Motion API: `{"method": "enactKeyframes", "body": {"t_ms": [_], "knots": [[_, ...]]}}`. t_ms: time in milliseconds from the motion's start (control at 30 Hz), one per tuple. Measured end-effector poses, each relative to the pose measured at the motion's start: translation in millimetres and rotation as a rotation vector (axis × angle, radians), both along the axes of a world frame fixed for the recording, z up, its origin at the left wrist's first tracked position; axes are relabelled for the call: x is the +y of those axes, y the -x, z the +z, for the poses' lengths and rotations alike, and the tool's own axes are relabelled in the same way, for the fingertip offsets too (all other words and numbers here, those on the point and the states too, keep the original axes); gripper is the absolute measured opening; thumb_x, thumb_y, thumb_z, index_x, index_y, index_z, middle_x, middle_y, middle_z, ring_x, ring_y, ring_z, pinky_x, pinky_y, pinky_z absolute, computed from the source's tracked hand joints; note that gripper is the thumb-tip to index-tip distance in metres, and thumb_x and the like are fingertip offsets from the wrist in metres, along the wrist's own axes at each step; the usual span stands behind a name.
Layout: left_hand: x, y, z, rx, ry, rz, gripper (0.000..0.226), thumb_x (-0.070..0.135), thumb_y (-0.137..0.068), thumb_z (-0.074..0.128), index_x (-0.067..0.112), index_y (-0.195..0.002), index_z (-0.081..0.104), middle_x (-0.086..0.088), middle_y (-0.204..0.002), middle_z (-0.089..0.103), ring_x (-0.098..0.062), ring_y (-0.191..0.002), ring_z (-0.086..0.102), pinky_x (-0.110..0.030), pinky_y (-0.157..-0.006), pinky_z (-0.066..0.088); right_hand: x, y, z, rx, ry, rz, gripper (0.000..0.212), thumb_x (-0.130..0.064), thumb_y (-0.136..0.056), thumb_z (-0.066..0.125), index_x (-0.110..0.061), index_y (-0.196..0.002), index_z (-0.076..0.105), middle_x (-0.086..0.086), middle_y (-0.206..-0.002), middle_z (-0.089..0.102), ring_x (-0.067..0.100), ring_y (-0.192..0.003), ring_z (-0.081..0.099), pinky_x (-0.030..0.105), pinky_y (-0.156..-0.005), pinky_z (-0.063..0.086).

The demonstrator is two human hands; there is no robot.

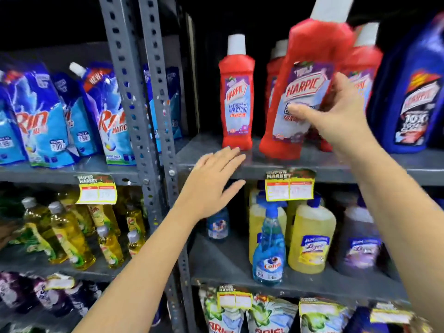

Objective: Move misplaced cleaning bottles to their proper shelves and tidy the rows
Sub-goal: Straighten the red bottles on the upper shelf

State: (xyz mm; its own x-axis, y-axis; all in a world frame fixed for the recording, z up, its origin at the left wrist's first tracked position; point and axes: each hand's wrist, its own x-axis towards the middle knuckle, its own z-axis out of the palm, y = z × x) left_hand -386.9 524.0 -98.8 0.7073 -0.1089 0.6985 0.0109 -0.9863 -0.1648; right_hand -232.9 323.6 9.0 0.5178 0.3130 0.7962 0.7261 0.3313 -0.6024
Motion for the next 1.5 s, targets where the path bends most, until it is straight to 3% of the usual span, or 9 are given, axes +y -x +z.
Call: {"method": "enactKeyframes", "body": {"t_ms": [100, 167, 267, 433, 567, 900, 1100, 1200, 1500], "knots": [[6, -16, 1, 0.110, -0.014, 0.108, 0.057, 0.049, -0.099, 0.031, 0.016, -0.143, 0.042, -0.005, -0.148, 0.044, -0.022, -0.136, 0.038, -0.043, -0.107, 0.028, 21, -40, 5, 0.067, 0.055, -0.066, 0.047, -0.007, -0.065, 0.086, -0.016, -0.100, 0.056, 0.008, -0.104, 0.070, 0.018, -0.096, 0.069, 0.045, -0.092, 0.056], [8, -21, -2, 0.105, -0.028, 0.142, 0.054, 0.049, -0.099, 0.028, 0.018, -0.138, 0.048, -0.003, -0.143, 0.051, -0.021, -0.131, 0.045, -0.042, -0.103, 0.032, 32, -59, 3, 0.106, 0.124, -0.101, 0.054, -0.005, -0.062, 0.087, -0.011, -0.108, 0.059, 0.011, -0.109, 0.071, 0.024, -0.101, 0.070, 0.048, -0.092, 0.056], [8, -25, -4, 0.038, -0.026, 0.163, 0.048, 0.045, -0.099, 0.030, 0.020, -0.133, 0.053, 0.000, -0.136, 0.057, -0.019, -0.126, 0.051, -0.041, -0.099, 0.036, 41, -76, 3, 0.125, 0.205, -0.161, 0.056, -0.008, -0.063, 0.088, -0.013, -0.111, 0.060, 0.009, -0.108, 0.072, 0.023, -0.100, 0.070, 0.047, -0.092, 0.056], [8, -27, -9, -0.042, -0.019, 0.152, 0.042, 0.042, -0.099, 0.035, 0.023, -0.130, 0.055, 0.003, -0.133, 0.060, -0.019, -0.123, 0.053, -0.039, -0.099, 0.036, 42, -82, 1, 0.098, 0.311, -0.231, 0.056, -0.029, -0.068, 0.088, -0.020, -0.116, 0.060, -0.002, -0.109, 0.070, 0.014, -0.099, 0.068, 0.033, -0.089, 0.055], [8, -27, -9, -0.058, -0.018, 0.144, 0.041, 0.041, -0.098, 0.036, 0.023, -0.130, 0.056, 0.003, -0.132, 0.060, -0.018, -0.122, 0.054, -0.039, -0.098, 0.037, 37, -79, -1, 0.161, 0.369, -0.149, 0.051, -0.024, -0.070, 0.087, -0.019, -0.113, 0.059, 0.000, -0.108, 0.069, 0.014, -0.097, 0.067, 0.031, -0.084, 0.055], [9, -25, -8, -0.049, -0.021, 0.133, 0.041, 0.041, -0.099, 0.037, 0.023, -0.131, 0.055, 0.004, -0.133, 0.060, -0.017, -0.124, 0.053, -0.038, -0.099, 0.037, 41, -89, -42, 0.159, 0.464, -0.188, 0.062, -0.024, -0.066, 0.090, -0.015, -0.120, 0.061, 0.004, -0.120, 0.069, 0.019, -0.109, 0.064, 0.037, -0.100, 0.050], [8, -27, -11, -0.093, 0.000, 0.117, 0.039, 0.041, -0.099, 0.039, 0.024, -0.129, 0.056, 0.005, -0.131, 0.061, -0.017, -0.123, 0.053, -0.038, -0.099, 0.038, 59, -105, -40, 0.197, 0.492, -0.226, 0.066, -0.023, -0.068, 0.089, -0.011, -0.124, 0.057, 0.008, -0.125, 0.067, 0.020, -0.110, 0.062, 0.036, -0.100, 0.048], [8, -27, -11, -0.092, 0.003, 0.118, 0.039, 0.041, -0.099, 0.039, 0.025, -0.130, 0.056, 0.005, -0.132, 0.061, -0.016, -0.124, 0.052, -0.037, -0.100, 0.037, 61, -114, -40, 0.244, 0.495, -0.158, 0.068, -0.023, -0.066, 0.090, -0.014, -0.125, 0.056, 0.008, -0.125, 0.067, 0.023, -0.113, 0.064, 0.044, -0.104, 0.049], [8, -28, -12, -0.096, 0.011, 0.118, 0.039, 0.041, -0.099, 0.039, 0.024, -0.130, 0.056, 0.005, -0.132, 0.061, -0.017, -0.123, 0.053, -0.038, -0.101, 0.037, 53, -115, -39, 0.337, 0.477, 0.126, 0.049, -0.004, -0.080, 0.076, -0.015, -0.124, 0.059, 0.012, -0.124, 0.067, 0.023, -0.116, 0.063, 0.041, -0.107, 0.046]]}}
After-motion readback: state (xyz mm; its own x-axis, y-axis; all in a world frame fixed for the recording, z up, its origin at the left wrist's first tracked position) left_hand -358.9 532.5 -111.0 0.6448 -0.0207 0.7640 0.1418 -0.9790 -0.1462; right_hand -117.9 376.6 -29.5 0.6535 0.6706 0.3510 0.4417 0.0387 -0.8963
